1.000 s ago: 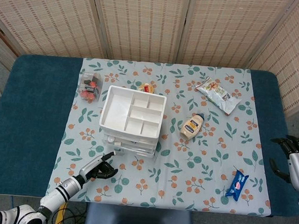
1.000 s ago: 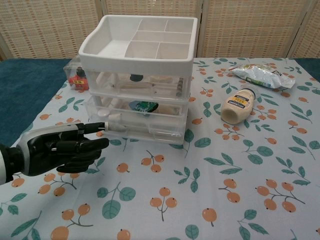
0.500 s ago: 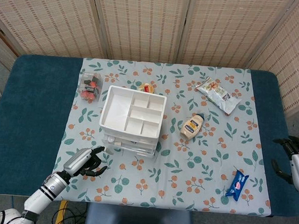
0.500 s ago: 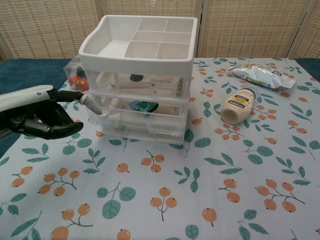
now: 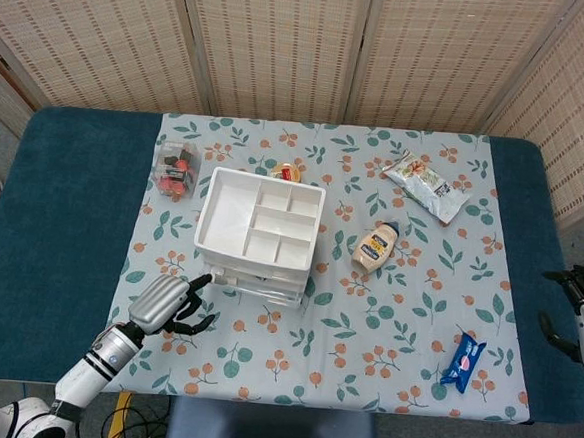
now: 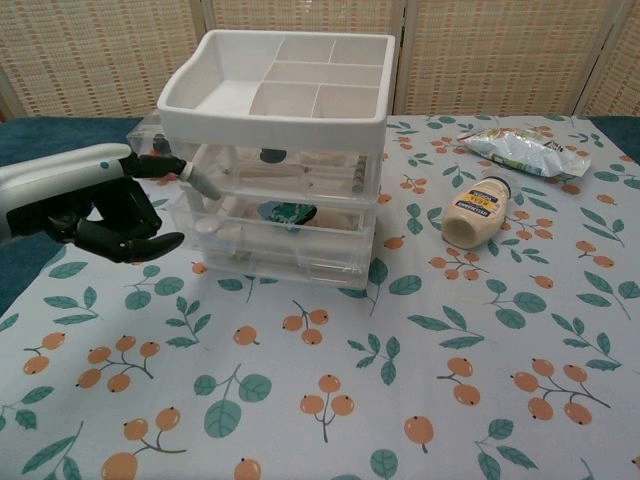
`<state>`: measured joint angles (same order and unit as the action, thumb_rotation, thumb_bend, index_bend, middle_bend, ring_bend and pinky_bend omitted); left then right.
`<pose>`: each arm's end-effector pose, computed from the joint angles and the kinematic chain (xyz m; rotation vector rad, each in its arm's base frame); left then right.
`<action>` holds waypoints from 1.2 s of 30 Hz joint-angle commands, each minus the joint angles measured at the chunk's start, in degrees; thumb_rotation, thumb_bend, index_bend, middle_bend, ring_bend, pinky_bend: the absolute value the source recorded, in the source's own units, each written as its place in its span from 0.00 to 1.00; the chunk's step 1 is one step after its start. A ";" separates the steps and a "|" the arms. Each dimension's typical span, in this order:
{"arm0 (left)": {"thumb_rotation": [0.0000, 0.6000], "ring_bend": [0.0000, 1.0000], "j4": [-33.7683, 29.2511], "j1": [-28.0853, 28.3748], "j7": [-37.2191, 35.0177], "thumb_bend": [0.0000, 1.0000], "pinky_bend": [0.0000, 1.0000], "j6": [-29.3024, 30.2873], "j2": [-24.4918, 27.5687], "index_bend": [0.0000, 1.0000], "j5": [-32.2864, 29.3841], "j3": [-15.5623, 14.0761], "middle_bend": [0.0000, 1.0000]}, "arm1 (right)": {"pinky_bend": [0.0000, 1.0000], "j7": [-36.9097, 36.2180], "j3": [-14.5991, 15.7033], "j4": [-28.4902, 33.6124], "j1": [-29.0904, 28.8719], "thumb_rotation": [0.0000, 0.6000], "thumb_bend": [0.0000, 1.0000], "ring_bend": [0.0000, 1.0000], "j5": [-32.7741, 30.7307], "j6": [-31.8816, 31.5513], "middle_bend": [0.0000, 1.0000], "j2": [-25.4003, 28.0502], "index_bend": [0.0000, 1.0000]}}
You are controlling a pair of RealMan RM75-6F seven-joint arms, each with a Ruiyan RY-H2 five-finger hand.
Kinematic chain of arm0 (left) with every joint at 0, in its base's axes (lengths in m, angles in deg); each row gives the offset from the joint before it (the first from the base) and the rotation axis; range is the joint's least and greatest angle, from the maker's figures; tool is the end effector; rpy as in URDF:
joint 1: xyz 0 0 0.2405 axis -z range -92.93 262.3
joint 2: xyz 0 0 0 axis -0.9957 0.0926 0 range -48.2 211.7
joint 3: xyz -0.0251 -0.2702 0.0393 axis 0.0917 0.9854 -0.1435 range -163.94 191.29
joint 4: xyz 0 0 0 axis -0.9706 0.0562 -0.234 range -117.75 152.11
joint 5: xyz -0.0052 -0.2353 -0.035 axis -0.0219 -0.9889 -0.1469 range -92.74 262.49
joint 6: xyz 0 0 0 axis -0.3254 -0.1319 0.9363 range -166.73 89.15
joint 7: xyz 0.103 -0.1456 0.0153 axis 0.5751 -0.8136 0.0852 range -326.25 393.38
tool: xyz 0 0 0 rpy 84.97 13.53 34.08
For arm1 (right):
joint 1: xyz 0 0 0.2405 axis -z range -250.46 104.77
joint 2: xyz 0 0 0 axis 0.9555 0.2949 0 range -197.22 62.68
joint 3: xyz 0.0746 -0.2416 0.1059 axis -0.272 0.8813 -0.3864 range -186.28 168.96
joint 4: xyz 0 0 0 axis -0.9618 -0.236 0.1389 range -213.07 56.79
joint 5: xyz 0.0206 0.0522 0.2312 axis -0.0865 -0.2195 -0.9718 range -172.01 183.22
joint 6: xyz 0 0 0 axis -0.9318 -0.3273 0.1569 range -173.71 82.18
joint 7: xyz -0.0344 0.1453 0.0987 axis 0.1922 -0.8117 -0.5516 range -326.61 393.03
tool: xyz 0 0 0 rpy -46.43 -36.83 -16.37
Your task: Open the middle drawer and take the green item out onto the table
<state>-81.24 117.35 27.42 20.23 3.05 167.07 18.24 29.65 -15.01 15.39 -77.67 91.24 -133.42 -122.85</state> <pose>-0.1597 0.3136 -0.0215 -1.8804 -1.2969 -1.2209 -0.3334 -0.2332 0.2095 1.3429 -0.7691 0.9334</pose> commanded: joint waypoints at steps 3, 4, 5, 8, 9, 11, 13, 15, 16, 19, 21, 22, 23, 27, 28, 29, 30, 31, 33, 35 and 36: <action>1.00 0.90 1.12 1.63 2.53 0.38 1.00 -2.21 -1.73 0.23 -2.71 0.90 0.91 | 0.27 -0.12 0.07 0.01 0.19 1.00 0.38 0.21 -0.08 -0.03 0.31 0.06 0.25; 1.00 0.90 1.40 1.86 2.93 0.38 1.00 -2.30 -2.18 0.23 -3.01 1.12 0.91 | 0.27 -0.14 0.12 0.01 0.19 1.00 0.38 0.21 -0.09 0.07 0.31 0.04 0.25; 1.00 0.90 1.60 2.02 3.13 0.38 1.00 -2.35 -2.49 0.23 -3.21 1.28 0.91 | 0.27 -0.13 0.14 -0.02 0.19 1.00 0.38 0.21 -0.08 0.11 0.31 0.01 0.25; 1.00 0.90 2.27 2.56 3.70 0.38 1.00 -2.90 -3.20 0.24 -4.06 1.64 0.91 | 0.27 -0.19 0.16 -0.05 0.20 1.00 0.38 0.21 -0.07 0.18 0.31 -0.01 0.25; 1.00 0.90 2.46 2.73 3.92 0.38 1.00 -3.18 -3.32 0.23 -4.35 1.67 0.91 | 0.27 -0.18 0.15 -0.08 0.22 1.00 0.38 0.21 -0.08 0.17 0.31 -0.02 0.25; 1.00 0.90 2.87 3.09 4.76 0.38 1.00 -3.78 -3.48 0.23 -4.97 1.63 0.91 | 0.27 -0.21 0.13 -0.13 0.27 1.00 0.38 0.21 -0.20 0.17 0.31 -0.02 0.25; 1.00 0.90 3.13 3.39 5.81 0.39 1.00 -4.27 -3.59 0.24 -5.49 1.48 0.91 | 0.27 -0.28 0.12 -0.24 0.28 1.00 0.38 0.21 -0.32 0.27 0.31 -0.07 0.25; 1.00 0.90 3.23 3.54 6.66 0.42 1.00 -4.44 -3.71 0.25 -5.88 1.40 0.91 | 0.27 -0.41 0.20 -0.35 0.24 1.00 0.38 0.21 -0.30 0.48 0.31 -0.20 0.25; 1.00 0.91 3.28 3.57 7.08 0.43 1.00 -4.39 -3.81 0.26 -6.00 1.35 0.91 | 0.27 -0.46 0.26 -0.43 0.19 1.00 0.38 0.21 -0.30 0.64 0.31 -0.26 0.25; 1.00 0.91 3.10 3.69 8.51 0.44 1.00 -4.44 -3.80 0.26 -6.30 1.01 0.91 | 0.27 -0.62 0.35 -0.65 0.14 1.00 0.38 0.21 -0.40 0.99 0.31 -0.51 0.25; 1.00 0.91 2.91 3.71 9.16 0.46 1.00 -4.31 -3.69 0.27 -6.31 0.90 0.91 | 0.27 -0.72 0.31 -0.78 0.10 1.00 0.38 0.21 -0.45 1.03 0.31 -0.61 0.25; 1.00 0.91 2.78 3.70 9.46 0.48 1.00 -4.16 -3.59 0.27 -6.15 0.78 0.91 | 0.27 -0.76 0.32 -0.85 0.08 1.00 0.38 0.21 -0.40 1.06 0.31 -0.65 0.25; 1.00 0.91 2.68 3.67 9.66 0.51 1.00 -4.02 -3.49 0.27 -5.98 0.68 0.91 | 0.27 -0.82 0.34 -0.89 0.05 1.00 0.38 0.21 -0.33 1.12 0.31 -0.66 0.25; 1.00 0.91 2.20 3.39 10.04 0.55 1.00 -3.10 -3.23 0.29 -4.96 0.23 0.91 | 0.27 -0.77 0.43 -0.95 -0.11 1.00 0.38 0.21 -0.19 1.45 0.31 -0.64 0.25; 1.00 0.91 2.02 3.30 10.14 0.55 1.00 -2.87 -3.15 0.30 -4.69 0.08 0.91 | 0.27 -0.79 0.38 -0.93 -0.15 1.00 0.39 0.21 -0.16 1.43 0.31 -0.64 0.25; 1.00 0.91 1.88 3.24 10.19 0.55 1.00 -2.73 -3.09 0.30 -4.50 -0.03 0.91 | 0.27 -0.79 0.36 -0.92 -0.15 1.00 0.39 0.21 -0.14 1.40 0.31 -0.65 0.25; 1.00 0.91 1.69 3.16 10.25 0.55 1.00 -2.57 -3.01 0.31 -4.28 -0.18 0.91 | 0.27 -0.76 0.36 -0.91 -0.15 1.00 0.39 0.21 -0.12 1.37 0.31 -0.64 0.25; 1.00 0.91 1.54 3.11 10.32 0.55 1.00 -2.48 -2.94 0.31 -4.13 -0.30 0.91 | 0.27 -0.75 0.36 -0.89 -0.15 1.00 0.39 0.21 -0.12 1.37 0.31 -0.63 0.25; 1.00 0.91 1.32 3.04 10.55 0.55 1.00 -2.38 -2.81 0.31 -3.80 -0.60 0.91 | 0.27 -0.73 0.36 -0.87 -0.14 1.00 0.39 0.21 -0.12 1.37 0.31 -0.61 0.25; 1.00 0.91 1.05 3.03 10.91 0.55 1.00 -2.44 -2.60 0.32 -3.48 -0.97 0.91 | 0.27 -0.69 0.34 -0.84 -0.11 1.00 0.38 0.21 -0.16 1.34 0.31 -0.57 0.25; 1.00 0.91 0.87 2.99 11.07 0.55 1.00 -2.45 -2.46 0.32 -3.31 -1.17 0.91 | 0.27 -0.68 0.34 -0.81 -0.09 1.00 0.38 0.21 -0.18 1.31 0.31 -0.54 0.25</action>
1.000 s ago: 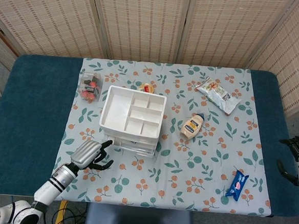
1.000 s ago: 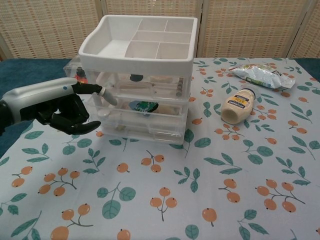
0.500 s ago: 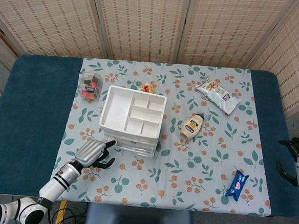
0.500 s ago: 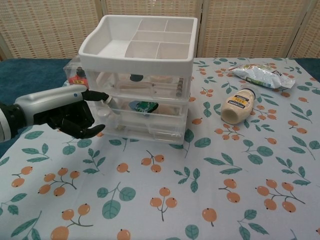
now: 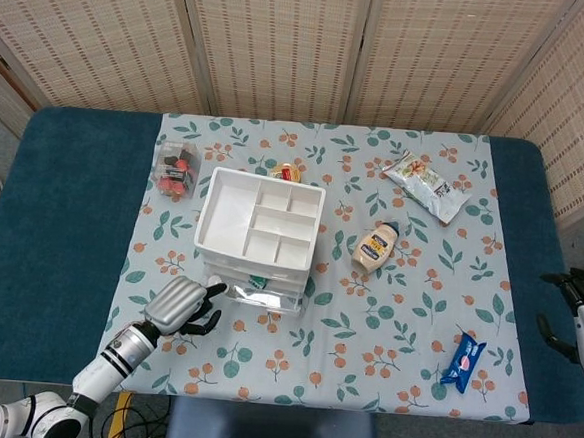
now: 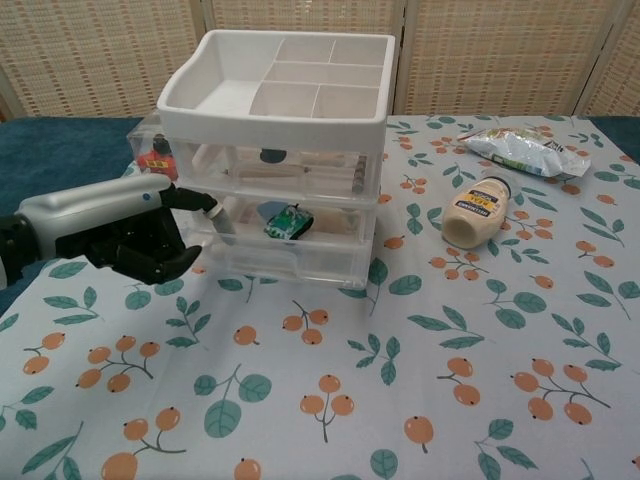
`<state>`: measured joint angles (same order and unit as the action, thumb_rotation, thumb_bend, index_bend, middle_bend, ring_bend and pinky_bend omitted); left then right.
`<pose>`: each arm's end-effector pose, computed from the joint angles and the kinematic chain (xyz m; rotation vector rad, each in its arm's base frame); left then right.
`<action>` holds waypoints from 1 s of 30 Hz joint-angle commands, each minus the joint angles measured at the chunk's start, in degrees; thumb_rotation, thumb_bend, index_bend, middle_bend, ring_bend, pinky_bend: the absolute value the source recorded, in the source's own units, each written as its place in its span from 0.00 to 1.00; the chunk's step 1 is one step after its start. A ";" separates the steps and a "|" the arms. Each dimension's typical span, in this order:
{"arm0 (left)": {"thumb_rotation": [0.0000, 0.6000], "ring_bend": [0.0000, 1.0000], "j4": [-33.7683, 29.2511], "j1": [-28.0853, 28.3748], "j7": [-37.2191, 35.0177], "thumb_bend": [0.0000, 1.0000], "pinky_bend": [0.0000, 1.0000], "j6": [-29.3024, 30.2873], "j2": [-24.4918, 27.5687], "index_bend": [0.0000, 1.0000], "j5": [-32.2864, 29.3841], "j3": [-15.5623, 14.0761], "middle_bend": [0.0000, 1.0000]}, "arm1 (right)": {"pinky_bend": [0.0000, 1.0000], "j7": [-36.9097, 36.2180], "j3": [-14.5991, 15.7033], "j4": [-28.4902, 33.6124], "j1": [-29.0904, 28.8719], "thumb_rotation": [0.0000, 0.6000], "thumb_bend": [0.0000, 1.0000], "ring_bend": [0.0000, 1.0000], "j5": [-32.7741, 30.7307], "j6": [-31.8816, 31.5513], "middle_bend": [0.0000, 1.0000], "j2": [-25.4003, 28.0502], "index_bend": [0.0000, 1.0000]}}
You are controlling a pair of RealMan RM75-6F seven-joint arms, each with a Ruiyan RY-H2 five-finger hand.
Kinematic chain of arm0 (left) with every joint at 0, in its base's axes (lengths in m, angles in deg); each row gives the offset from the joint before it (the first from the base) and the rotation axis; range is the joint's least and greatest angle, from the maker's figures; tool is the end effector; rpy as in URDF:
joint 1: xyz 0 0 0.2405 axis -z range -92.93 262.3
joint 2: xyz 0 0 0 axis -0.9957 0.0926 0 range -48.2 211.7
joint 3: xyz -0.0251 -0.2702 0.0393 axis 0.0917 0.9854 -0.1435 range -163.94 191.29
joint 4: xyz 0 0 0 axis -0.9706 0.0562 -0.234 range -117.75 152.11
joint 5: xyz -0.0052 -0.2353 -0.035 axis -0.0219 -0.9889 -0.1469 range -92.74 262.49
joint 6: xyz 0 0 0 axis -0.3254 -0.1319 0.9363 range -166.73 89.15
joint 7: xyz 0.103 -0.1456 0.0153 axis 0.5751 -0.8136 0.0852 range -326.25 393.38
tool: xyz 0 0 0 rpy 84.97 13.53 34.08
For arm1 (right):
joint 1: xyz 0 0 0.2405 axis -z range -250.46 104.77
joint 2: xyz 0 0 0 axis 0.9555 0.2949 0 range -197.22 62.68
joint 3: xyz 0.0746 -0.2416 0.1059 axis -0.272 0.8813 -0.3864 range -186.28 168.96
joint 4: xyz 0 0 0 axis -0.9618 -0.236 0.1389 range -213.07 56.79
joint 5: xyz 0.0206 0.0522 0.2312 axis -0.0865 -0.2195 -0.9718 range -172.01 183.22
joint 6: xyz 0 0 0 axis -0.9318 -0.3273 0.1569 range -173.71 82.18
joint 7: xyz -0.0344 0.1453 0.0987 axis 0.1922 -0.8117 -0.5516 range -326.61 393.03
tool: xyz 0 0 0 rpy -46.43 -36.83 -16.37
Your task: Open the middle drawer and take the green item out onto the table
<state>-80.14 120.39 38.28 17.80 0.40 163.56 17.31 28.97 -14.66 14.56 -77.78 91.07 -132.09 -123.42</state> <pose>-0.1512 0.3151 -0.0441 -1.9947 -1.1530 -1.0920 -0.3389 -0.2331 0.2037 1.3520 -0.7973 0.9198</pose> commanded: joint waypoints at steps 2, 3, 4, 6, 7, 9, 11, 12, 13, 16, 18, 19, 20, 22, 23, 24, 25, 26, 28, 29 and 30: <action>1.00 0.91 -0.55 -0.15 0.28 0.55 1.00 0.05 0.46 0.33 0.48 -0.53 0.91 | 0.27 0.00 0.01 0.05 0.05 1.00 0.39 0.21 -0.03 -0.03 0.31 0.04 0.25; 1.00 0.91 -0.70 -0.25 0.27 0.55 1.00 0.18 0.64 0.34 0.77 -0.74 0.91 | 0.27 -0.01 0.01 0.05 0.07 1.00 0.38 0.21 -0.04 -0.04 0.31 0.05 0.25; 1.00 0.91 -0.79 -0.34 0.26 0.55 1.00 0.27 0.79 0.34 1.03 -0.94 0.91 | 0.27 -0.01 0.02 0.04 0.08 1.00 0.39 0.21 -0.06 -0.03 0.31 0.06 0.25; 1.00 0.91 -0.96 -0.54 0.09 0.55 1.00 0.52 1.06 0.35 1.57 -1.28 0.91 | 0.27 0.00 0.02 0.03 0.07 1.00 0.38 0.21 -0.09 0.03 0.31 0.07 0.25; 1.00 0.91 -1.05 -0.67 -0.06 0.55 1.00 0.69 1.22 0.35 1.95 -1.52 0.91 | 0.27 -0.01 0.03 0.02 0.04 1.00 0.38 0.21 -0.08 0.09 0.31 0.07 0.25; 1.00 0.91 -1.23 -0.81 -0.20 0.55 1.00 0.80 1.55 0.36 2.47 -1.88 0.91 | 0.27 0.03 0.03 0.01 -0.01 1.00 0.39 0.21 -0.05 0.15 0.31 0.04 0.25; 1.00 0.91 -1.53 -0.95 -0.24 0.55 1.00 0.87 1.98 0.36 2.97 -2.28 0.91 | 0.27 0.07 -0.01 0.03 -0.09 1.00 0.39 0.21 -0.07 0.23 0.31 0.00 0.25; 1.00 0.91 -1.65 -1.02 -0.24 0.55 1.00 0.91 2.14 0.36 3.14 -2.44 0.91 | 0.27 0.10 -0.03 0.03 -0.12 1.00 0.38 0.21 -0.10 0.29 0.31 -0.01 0.25; 1.00 0.91 -1.82 -1.11 -0.21 0.55 1.00 0.97 2.32 0.36 3.35 -2.62 0.91 | 0.27 0.11 -0.04 0.02 -0.17 1.00 0.38 0.21 -0.12 0.37 0.31 -0.03 0.25; 1.00 0.91 -2.14 -1.34 -0.06 0.55 1.00 1.11 2.64 0.36 3.69 -3.00 0.91 | 0.27 0.16 -0.08 0.02 -0.28 1.00 0.38 0.21 -0.10 0.48 0.31 -0.07 0.25; 1.00 0.91 -2.37 -1.46 -0.01 0.55 1.00 1.12 2.82 0.36 3.74 -3.18 0.91 | 0.27 0.18 -0.10 0.02 -0.31 1.00 0.39 0.21 -0.11 0.52 0.31 -0.08 0.25; 1.00 0.91 -2.51 -1.55 0.00 0.55 1.00 1.18 2.90 0.36 3.80 -3.29 0.91 | 0.27 0.21 -0.10 0.00 -0.31 1.00 0.39 0.21 -0.15 0.53 0.31 -0.07 0.25; 1.00 0.91 -2.58 -1.62 0.03 0.55 1.00 1.23 2.94 0.36 3.88 -3.37 0.91 | 0.27 0.21 -0.10 0.00 -0.31 1.00 0.39 0.21 -0.16 0.54 0.31 -0.06 0.25; 1.00 0.91 -2.78 -1.76 0.14 0.55 1.00 1.30 3.08 0.36 4.11 -3.62 0.91 | 0.27 0.17 -0.11 -0.01 -0.29 1.00 0.39 0.21 -0.20 0.52 0.31 -0.04 0.25; 1.00 0.91 -2.86 -1.80 0.17 0.55 1.00 1.31 3.13 0.36 4.17 -3.68 0.91 | 0.27 0.18 -0.11 -0.03 -0.28 1.00 0.38 0.21 -0.23 0.51 0.31 -0.04 0.25; 1.00 0.91 -2.98 -1.87 0.18 0.55 1.00 1.37 3.16 0.36 4.24 -3.74 0.91 | 0.27 0.17 -0.11 -0.06 -0.26 1.00 0.39 0.21 -0.26 0.51 0.31 -0.05 0.25; 1.00 0.91 -3.07 -1.95 0.19 0.55 1.00 1.46 3.17 0.36 4.27 -3.78 0.91 | 0.27 0.12 -0.10 -0.08 -0.24 1.00 0.38 0.21 -0.27 0.49 0.31 -0.06 0.25; 1.00 0.91 -3.15 -2.04 0.20 0.55 1.00 1.56 3.17 0.36 4.33 -3.82 0.91 | 0.27 0.07 -0.09 -0.11 -0.22 1.00 0.38 0.21 -0.29 0.49 0.31 -0.08 0.25; 1.00 0.91 -3.34 -2.23 0.27 0.55 1.00 1.79 3.25 0.36 4.47 -3.94 0.91 | 0.27 0.01 -0.08 -0.20 -0.20 1.00 0.39 0.21 -0.35 0.51 0.31 -0.12 0.25; 1.00 0.91 -3.42 -2.31 0.36 0.55 1.00 1.85 3.30 0.36 4.54 -4.03 0.91 | 0.27 -0.01 -0.07 -0.24 -0.20 1.00 0.38 0.21 -0.37 0.53 0.31 -0.14 0.25; 1.00 0.91 -3.53 -2.42 0.48 0.55 1.00 1.91 3.36 0.36 4.60 -4.15 0.91 | 0.27 -0.07 -0.07 -0.29 -0.21 1.00 0.38 0.21 -0.40 0.57 0.31 -0.16 0.25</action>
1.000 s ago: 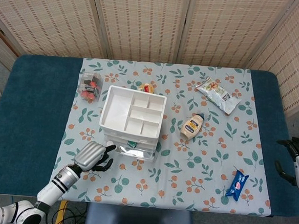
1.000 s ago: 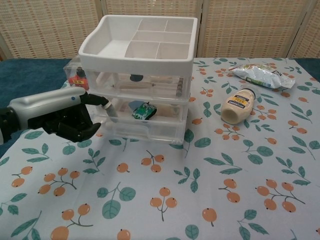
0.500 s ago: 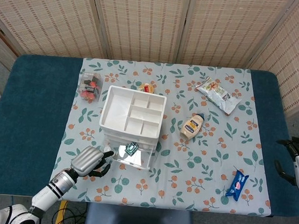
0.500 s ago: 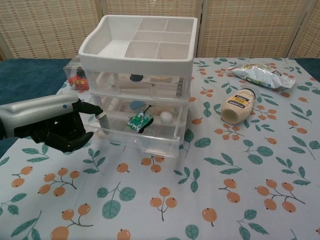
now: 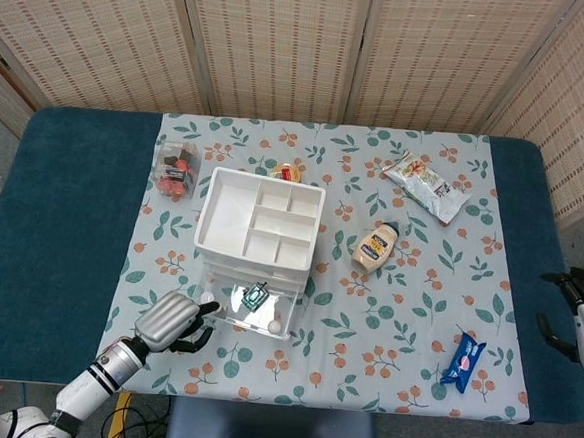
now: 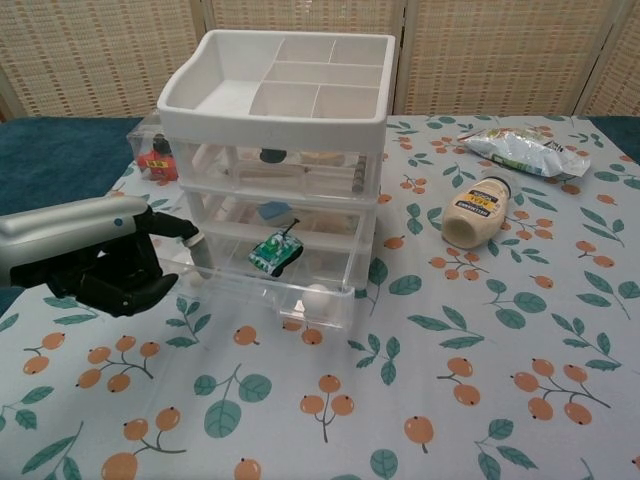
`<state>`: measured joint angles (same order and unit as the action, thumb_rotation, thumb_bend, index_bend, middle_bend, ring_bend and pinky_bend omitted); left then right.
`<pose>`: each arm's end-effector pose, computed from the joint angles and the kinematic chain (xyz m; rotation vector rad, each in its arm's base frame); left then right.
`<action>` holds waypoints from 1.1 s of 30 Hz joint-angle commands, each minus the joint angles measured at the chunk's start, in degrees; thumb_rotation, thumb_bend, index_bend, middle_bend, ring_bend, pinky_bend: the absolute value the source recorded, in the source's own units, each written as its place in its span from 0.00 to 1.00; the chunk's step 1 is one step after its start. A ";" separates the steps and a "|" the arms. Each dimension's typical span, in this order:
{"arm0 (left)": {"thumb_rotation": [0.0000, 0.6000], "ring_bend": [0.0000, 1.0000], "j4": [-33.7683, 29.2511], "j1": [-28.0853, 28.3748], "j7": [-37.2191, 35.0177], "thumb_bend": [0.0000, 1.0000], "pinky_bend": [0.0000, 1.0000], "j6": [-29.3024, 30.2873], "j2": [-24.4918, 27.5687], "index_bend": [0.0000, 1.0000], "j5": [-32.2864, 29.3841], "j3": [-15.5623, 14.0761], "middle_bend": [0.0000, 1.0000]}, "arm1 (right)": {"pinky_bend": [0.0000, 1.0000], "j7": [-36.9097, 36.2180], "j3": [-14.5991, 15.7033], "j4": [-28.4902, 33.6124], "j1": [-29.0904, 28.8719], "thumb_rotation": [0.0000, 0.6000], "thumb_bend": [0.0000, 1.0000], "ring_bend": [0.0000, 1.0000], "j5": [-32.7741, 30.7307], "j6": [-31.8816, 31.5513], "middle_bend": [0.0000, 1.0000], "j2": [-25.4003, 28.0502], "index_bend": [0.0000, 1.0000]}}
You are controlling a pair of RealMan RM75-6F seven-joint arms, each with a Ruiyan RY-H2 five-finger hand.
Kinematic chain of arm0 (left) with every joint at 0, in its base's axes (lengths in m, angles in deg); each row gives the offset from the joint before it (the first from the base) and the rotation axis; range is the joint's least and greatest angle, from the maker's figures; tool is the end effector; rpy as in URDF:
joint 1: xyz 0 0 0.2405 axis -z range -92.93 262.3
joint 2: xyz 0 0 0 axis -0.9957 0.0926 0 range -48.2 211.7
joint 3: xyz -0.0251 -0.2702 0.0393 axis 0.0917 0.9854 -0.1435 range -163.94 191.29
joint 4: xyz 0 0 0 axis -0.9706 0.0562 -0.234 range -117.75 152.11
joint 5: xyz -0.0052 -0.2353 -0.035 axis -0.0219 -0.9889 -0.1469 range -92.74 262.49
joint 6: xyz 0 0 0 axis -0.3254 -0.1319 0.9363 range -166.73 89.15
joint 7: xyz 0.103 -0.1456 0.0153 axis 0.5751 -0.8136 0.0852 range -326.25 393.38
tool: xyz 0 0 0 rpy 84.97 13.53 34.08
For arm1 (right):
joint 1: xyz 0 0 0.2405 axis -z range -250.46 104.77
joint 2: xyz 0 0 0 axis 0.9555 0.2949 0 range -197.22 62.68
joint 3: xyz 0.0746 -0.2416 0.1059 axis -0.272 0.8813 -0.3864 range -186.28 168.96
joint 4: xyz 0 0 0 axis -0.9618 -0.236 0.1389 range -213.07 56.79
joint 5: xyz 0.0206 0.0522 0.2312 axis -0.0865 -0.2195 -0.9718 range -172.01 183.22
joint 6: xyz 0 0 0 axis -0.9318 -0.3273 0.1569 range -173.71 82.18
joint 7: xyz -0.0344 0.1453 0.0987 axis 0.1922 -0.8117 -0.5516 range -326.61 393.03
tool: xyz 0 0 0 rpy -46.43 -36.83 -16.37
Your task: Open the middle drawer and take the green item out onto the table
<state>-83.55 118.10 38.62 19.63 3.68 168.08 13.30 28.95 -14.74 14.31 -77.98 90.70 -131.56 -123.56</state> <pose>-0.1627 0.2862 -0.0350 -2.0503 -1.1298 -1.0627 -0.3405 -0.2348 0.2028 1.3516 -0.8026 0.9136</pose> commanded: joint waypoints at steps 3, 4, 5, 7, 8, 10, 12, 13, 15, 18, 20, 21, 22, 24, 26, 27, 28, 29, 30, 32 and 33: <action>1.00 0.91 -0.31 -0.42 0.16 0.55 1.00 0.28 0.11 0.36 0.10 -0.34 0.91 | 0.27 -0.09 -0.03 -0.14 -0.06 1.00 0.38 0.21 -0.05 0.10 0.31 -0.04 0.25; 1.00 0.91 -0.38 -0.55 0.13 0.55 1.00 0.35 0.15 0.36 0.12 -0.44 0.91 | 0.27 -0.15 -0.04 -0.18 -0.08 1.00 0.38 0.21 -0.06 0.13 0.31 -0.07 0.25; 1.00 0.91 -0.43 -0.64 0.14 0.55 1.00 0.41 0.20 0.35 0.15 -0.50 0.91 | 0.27 -0.20 -0.05 -0.21 -0.10 1.00 0.39 0.21 -0.06 0.15 0.31 -0.09 0.25; 1.00 0.91 -0.50 -0.82 0.21 0.55 1.00 0.54 0.27 0.35 0.22 -0.63 0.91 | 0.27 -0.23 -0.05 -0.32 -0.14 1.00 0.39 0.21 -0.05 0.21 0.31 -0.14 0.25; 1.00 0.91 -0.57 -0.91 0.28 0.55 1.00 0.56 0.34 0.35 0.26 -0.72 0.91 | 0.27 -0.26 -0.05 -0.37 -0.17 1.00 0.39 0.21 -0.05 0.25 0.31 -0.16 0.25; 1.00 0.91 -0.62 -1.06 0.31 0.55 1.00 0.62 0.34 0.35 0.32 -0.85 0.91 | 0.27 -0.32 -0.05 -0.45 -0.16 1.00 0.39 0.21 -0.07 0.25 0.31 -0.19 0.25; 1.00 0.91 -0.73 -1.24 0.27 0.55 1.00 0.79 0.29 0.35 0.42 -0.91 0.91 | 0.27 -0.37 -0.06 -0.49 -0.13 1.00 0.39 0.21 -0.12 0.23 0.31 -0.22 0.25; 1.00 0.91 -0.74 -1.33 0.18 0.55 1.00 0.95 0.21 0.35 0.55 -0.92 0.91 | 0.27 -0.40 -0.05 -0.50 -0.13 1.00 0.38 0.21 -0.11 0.23 0.31 -0.22 0.25; 1.00 0.91 -0.82 -1.42 0.13 0.55 1.00 1.00 0.21 0.33 0.77 -1.02 0.91 | 0.27 -0.38 -0.04 -0.52 -0.11 1.00 0.38 0.21 -0.12 0.21 0.31 -0.19 0.25; 1.00 0.91 -1.05 -1.45 0.20 0.55 1.00 0.98 0.30 0.27 1.20 -1.16 0.91 | 0.27 -0.36 -0.05 -0.47 -0.08 1.00 0.39 0.21 -0.08 0.11 0.31 -0.19 0.25; 1.00 0.91 -1.26 -1.47 0.05 0.55 1.00 1.02 0.35 0.20 1.60 -1.25 0.91 | 0.27 -0.37 -0.04 -0.49 -0.07 1.00 0.38 0.21 -0.09 0.12 0.31 -0.19 0.25; 1.00 0.91 -1.30 -1.50 0.04 0.55 1.00 1.10 0.35 0.18 1.78 -1.28 0.91 | 0.27 -0.38 -0.04 -0.48 -0.06 1.00 0.38 0.21 -0.10 0.13 0.31 -0.18 0.25; 1.00 0.91 -1.33 -1.55 0.01 0.55 1.00 1.19 0.33 0.15 2.00 -1.33 0.91 | 0.27 -0.40 -0.03 -0.49 -0.06 1.00 0.38 0.21 -0.11 0.14 0.31 -0.19 0.25; 1.00 0.91 -1.40 -1.58 -0.04 0.55 1.00 1.18 0.34 0.12 2.20 -1.39 0.91 | 0.27 -0.44 -0.04 -0.51 -0.05 1.00 0.38 0.21 -0.13 0.12 0.31 -0.19 0.25; 1.00 0.91 -1.46 -1.60 0.01 0.55 1.00 1.19 0.38 0.11 2.39 -1.45 0.91 | 0.27 -0.46 -0.04 -0.53 -0.03 1.00 0.39 0.21 -0.11 0.08 0.31 -0.18 0.25; 1.00 0.91 -1.52 -1.61 0.06 0.55 1.00 1.18 0.44 0.11 2.51 -1.51 0.91 | 0.27 -0.48 -0.04 -0.54 -0.01 1.00 0.39 0.21 -0.10 0.06 0.31 -0.16 0.25; 1.00 0.91 -1.65 -1.64 0.08 0.55 1.00 1.24 0.54 0.11 2.66 -1.55 0.91 | 0.27 -0.48 -0.03 -0.55 0.00 1.00 0.39 0.21 -0.12 0.06 0.31 -0.13 0.25; 1.00 0.91 -1.87 -1.69 0.08 0.55 1.00 1.43 0.73 0.11 2.98 -1.59 0.91 | 0.27 -0.49 -0.04 -0.56 0.02 1.00 0.39 0.21 -0.17 0.06 0.31 -0.09 0.25; 1.00 0.91 -2.08 -1.74 0.06 0.55 1.00 1.62 0.94 0.11 3.25 -1.60 0.91 | 0.27 -0.49 -0.05 -0.57 0.02 1.00 0.39 0.21 -0.20 0.08 0.31 -0.06 0.25; 1.00 0.91 -2.65 -1.88 -0.01 0.55 1.00 2.37 1.47 0.11 4.03 -1.50 0.91 | 0.27 -0.54 -0.10 -0.51 0.03 1.00 0.39 0.21 -0.22 0.04 0.31 0.06 0.25; 1.00 0.91 -2.90 -1.98 -0.10 0.55 1.00 2.90 1.63 0.11 4.47 -1.36 0.91 | 0.27 -0.50 -0.11 -0.44 0.03 1.00 0.39 0.21 -0.19 0.03 0.31 0.18 0.25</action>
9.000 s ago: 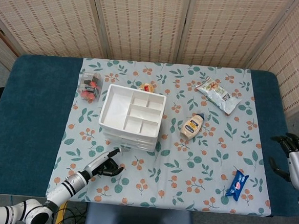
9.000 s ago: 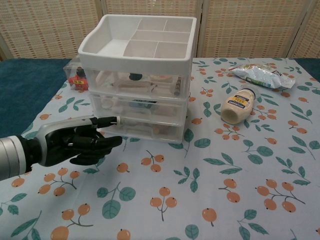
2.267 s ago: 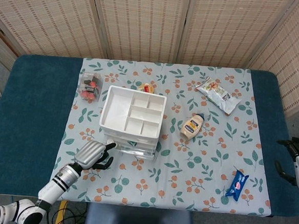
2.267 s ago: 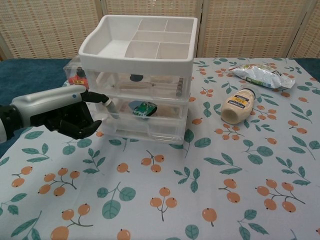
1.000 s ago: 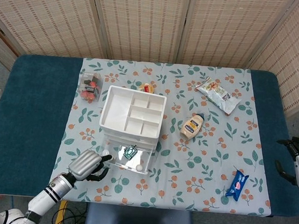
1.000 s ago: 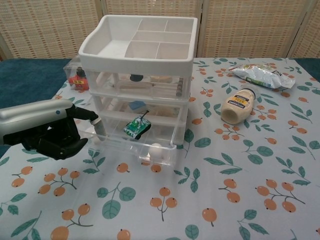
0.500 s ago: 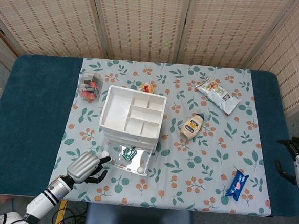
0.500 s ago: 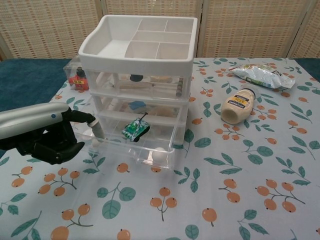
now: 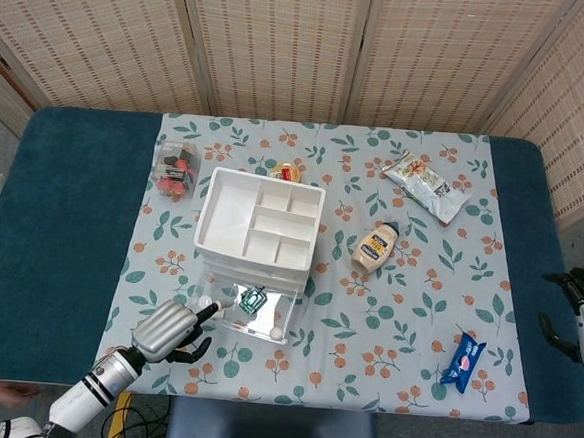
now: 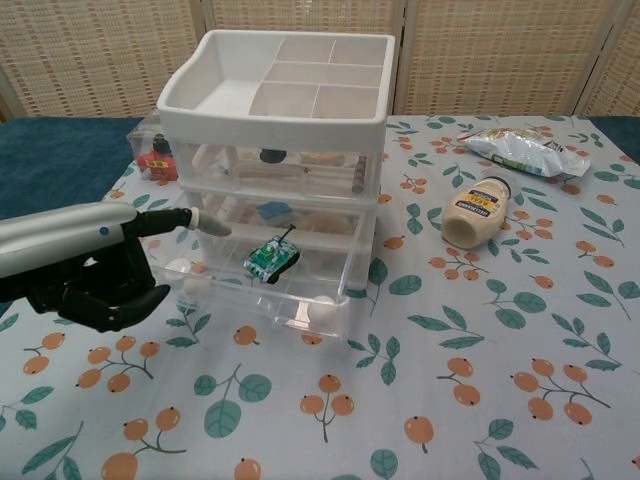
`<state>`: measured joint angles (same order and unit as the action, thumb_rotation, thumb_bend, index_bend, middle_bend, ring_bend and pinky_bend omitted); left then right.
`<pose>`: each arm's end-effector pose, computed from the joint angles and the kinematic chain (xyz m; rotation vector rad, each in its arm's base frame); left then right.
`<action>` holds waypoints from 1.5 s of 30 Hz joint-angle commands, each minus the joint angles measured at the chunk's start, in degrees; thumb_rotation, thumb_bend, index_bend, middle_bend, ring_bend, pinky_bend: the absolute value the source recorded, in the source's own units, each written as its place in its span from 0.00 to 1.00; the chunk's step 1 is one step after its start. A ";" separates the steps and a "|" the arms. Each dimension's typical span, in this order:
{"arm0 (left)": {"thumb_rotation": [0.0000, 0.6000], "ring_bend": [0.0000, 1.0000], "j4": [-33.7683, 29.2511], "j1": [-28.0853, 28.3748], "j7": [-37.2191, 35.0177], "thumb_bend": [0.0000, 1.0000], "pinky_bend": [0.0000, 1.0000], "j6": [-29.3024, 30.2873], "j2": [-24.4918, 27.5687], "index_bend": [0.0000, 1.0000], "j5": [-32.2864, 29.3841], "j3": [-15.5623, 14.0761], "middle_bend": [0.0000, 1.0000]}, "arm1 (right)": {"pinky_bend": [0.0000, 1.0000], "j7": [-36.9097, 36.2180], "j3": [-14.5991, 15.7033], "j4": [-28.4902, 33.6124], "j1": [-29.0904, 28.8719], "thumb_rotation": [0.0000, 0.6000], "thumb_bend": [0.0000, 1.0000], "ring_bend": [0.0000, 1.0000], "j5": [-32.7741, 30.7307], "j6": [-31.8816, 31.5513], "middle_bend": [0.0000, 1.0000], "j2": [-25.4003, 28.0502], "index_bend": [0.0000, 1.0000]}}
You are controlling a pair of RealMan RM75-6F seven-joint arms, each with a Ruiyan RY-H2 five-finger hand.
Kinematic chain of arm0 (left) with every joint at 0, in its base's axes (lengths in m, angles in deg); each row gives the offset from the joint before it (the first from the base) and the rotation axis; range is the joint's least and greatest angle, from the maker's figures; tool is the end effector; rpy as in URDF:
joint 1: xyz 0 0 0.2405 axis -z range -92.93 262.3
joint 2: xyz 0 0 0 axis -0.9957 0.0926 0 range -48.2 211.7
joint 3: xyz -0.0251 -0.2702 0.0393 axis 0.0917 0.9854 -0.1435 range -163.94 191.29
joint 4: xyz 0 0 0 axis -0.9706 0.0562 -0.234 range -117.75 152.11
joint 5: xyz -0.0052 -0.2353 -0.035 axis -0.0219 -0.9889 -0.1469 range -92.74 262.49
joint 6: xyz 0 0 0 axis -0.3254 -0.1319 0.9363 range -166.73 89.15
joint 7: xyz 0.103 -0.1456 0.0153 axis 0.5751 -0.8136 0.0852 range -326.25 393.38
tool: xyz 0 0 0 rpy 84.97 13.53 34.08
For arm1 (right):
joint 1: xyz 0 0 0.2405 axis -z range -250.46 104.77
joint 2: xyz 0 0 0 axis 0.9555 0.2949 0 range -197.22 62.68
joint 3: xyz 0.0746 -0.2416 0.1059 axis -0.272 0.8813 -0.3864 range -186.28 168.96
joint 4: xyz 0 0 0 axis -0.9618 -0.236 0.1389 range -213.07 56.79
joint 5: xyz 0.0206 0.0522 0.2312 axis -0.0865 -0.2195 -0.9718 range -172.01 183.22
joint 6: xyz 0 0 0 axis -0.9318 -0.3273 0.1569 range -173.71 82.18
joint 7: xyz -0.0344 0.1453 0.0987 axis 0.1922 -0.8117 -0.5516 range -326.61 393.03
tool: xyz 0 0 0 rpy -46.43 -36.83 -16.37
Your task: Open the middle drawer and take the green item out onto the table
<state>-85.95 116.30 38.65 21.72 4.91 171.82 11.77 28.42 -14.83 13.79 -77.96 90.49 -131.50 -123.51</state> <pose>-0.1596 0.2684 -0.0280 -2.0664 -1.1153 -1.0989 -0.3430 -0.2352 0.2049 1.3470 -0.8028 0.9121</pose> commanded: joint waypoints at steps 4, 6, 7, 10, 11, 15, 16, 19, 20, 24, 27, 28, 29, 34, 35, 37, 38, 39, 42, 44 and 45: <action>1.00 0.91 -1.06 -0.07 -0.09 0.55 1.00 2.56 1.52 0.15 3.64 0.52 0.91 | 0.27 0.30 -0.29 0.66 0.00 1.00 0.39 0.21 0.35 -0.57 0.31 0.90 0.25; 1.00 0.91 -1.19 0.28 -0.10 0.55 1.00 3.10 2.39 0.17 5.03 0.86 0.91 | 0.27 0.30 -0.38 1.01 0.03 1.00 0.39 0.21 0.55 -0.83 0.31 1.32 0.25; 1.00 0.91 -1.05 0.72 -0.26 0.55 1.00 3.40 2.97 0.18 6.11 1.25 0.91 | 0.27 0.35 -0.44 1.27 0.04 1.00 0.39 0.21 0.66 -0.98 0.31 1.63 0.25; 1.00 0.92 0.48 2.36 -0.52 0.49 1.00 3.68 4.18 0.23 8.89 2.48 0.93 | 0.27 0.79 -0.60 1.89 0.08 1.00 0.39 0.21 0.91 -1.41 0.31 2.27 0.25; 1.00 0.93 1.30 2.99 -0.52 0.43 1.00 3.73 4.33 0.25 9.92 2.86 0.93 | 0.27 0.90 -0.64 2.10 0.10 1.00 0.39 0.21 0.99 -1.54 0.31 2.41 0.25; 1.00 0.96 6.68 5.84 -1.38 0.29 1.00 4.76 3.79 0.29 14.64 4.51 0.96 | 0.27 1.30 -0.60 2.85 0.25 1.00 0.39 0.21 1.24 -1.92 0.31 2.81 0.25; 1.00 0.96 8.68 6.63 -1.90 0.28 1.00 5.55 3.28 0.30 16.08 4.99 0.97 | 0.27 1.43 -0.55 3.04 0.32 1.00 0.39 0.21 1.25 -1.97 0.31 2.89 0.25; 1.00 0.99 13.77 8.25 -3.14 0.21 1.00 8.12 1.59 0.33 19.28 5.93 1.00 | 0.27 1.77 -0.46 3.48 0.52 1.00 0.39 0.21 1.26 -2.19 0.31 3.07 0.25; 1.00 1.00 15.02 8.60 -3.27 0.21 1.00 8.81 1.14 0.34 19.93 6.15 1.00 | 0.27 1.88 -0.44 3.61 0.58 1.00 0.39 0.21 1.24 -2.24 0.31 3.14 0.25; 1.00 1.00 19.67 10.33 -3.23 0.20 1.00 11.30 -0.62 0.36 23.11 6.57 1.00 | 0.27 2.33 -0.41 4.13 0.75 1.00 0.39 0.21 1.15 -2.38 0.31 3.47 0.25; 1.00 1.00 23.23 11.94 -3.19 0.20 1.00 12.83 -1.78 0.37 25.83 6.44 1.00 | 0.27 2.56 -0.38 4.46 0.83 1.00 0.39 0.21 1.18 -2.48 0.31 3.61 0.25; 1.00 1.00 24.18 12.45 -2.95 0.20 1.00 13.07 -2.06 0.37 26.56 6.36 1.00 | 0.27 2.60 -0.38 4.54 0.85 1.00 0.39 0.21 1.15 -2.50 0.31 3.63 0.25; 1.00 1.00 25.45 13.19 -2.52 0.20 1.00 13.46 -2.47 0.37 27.73 6.24 1.00 | 0.27 2.64 -0.39 4.62 0.89 1.00 0.39 0.21 1.11 -2.52 0.31 3.66 0.25; 1.00 1.00 30.64 16.00 0.37 0.20 1.00 14.82 -4.56 0.38 32.35 5.26 1.00 | 0.27 2.63 -0.27 4.87 1.20 1.00 0.39 0.21 1.04 -2.80 0.31 3.67 0.25; 1.00 1.00 31.49 16.46 1.31 0.20 1.00 14.93 -4.96 0.38 33.05 5.16 1.00 | 0.27 2.60 -0.26 4.89 1.25 1.00 0.39 0.21 1.02 -2.87 0.31 3.62 0.25; 1.00 1.00 33.25 17.47 2.87 0.20 1.00 15.32 -5.86 0.38 34.46 4.99 1.00 | 0.27 2.56 -0.18 4.88 1.34 1.00 0.39 0.21 1.04 -2.90 0.31 3.53 0.25; 1.00 1.00 34.42 18.09 3.36 0.20 1.00 15.55 -6.46 0.38 35.06 4.89 1.00 | 0.27 2.58 -0.10 4.87 1.38 1.00 0.39 0.21 1.06 -2.85 0.31 3.51 0.25; 1.00 1.00 35.22 18.52 3.54 0.20 1.00 15.59 -6.86 0.38 35.32 4.78 1.00 | 0.27 2.61 -0.07 4.88 1.41 1.00 0.39 0.21 1.05 -2.84 0.31 3.50 0.25; 1.00 1.00 38.05 20.12 4.25 0.20 1.00 15.53 -7.84 0.38 36.37 4.33 1.00 | 0.27 2.65 -0.05 5.02 1.53 1.00 0.39 0.21 1.07 -2.97 0.31 3.58 0.25; 1.00 1.00 40.18 21.25 5.26 0.20 1.00 15.64 -8.39 0.37 37.16 4.14 1.00 | 0.27 2.78 -0.01 5.13 1.60 1.00 0.39 0.21 1.12 -3.02 0.31 3.65 0.25; 1.00 1.00 41.13 21.74 5.60 0.20 1.00 15.98 -8.65 0.37 37.64 4.03 1.00 | 0.27 2.84 0.01 5.19 1.61 1.00 0.39 0.21 1.13 -3.01 0.31 3.67 0.25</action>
<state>-46.36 136.91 43.34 37.31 -3.01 208.50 16.13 31.26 -14.83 18.98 -76.35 91.61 -134.52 -119.85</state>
